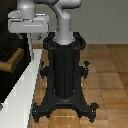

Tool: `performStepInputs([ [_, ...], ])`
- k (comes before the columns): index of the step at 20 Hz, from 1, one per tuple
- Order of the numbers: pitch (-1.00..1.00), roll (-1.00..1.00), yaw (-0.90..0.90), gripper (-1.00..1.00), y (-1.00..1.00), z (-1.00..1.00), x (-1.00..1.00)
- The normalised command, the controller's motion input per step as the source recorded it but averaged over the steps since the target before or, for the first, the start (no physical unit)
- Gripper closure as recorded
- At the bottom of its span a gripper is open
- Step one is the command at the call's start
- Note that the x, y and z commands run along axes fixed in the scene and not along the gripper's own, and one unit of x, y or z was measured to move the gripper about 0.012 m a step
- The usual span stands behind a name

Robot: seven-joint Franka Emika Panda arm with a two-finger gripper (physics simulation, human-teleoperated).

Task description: Open the door by pressing down and pulling on the handle.

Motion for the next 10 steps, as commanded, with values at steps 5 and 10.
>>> performStepInputs([
  [5,0.00,0.00,0.00,-1.00,-0.80,0.00,0.00],
  [10,0.00,0.00,0.00,-1.00,0.00,0.00,0.40],
])
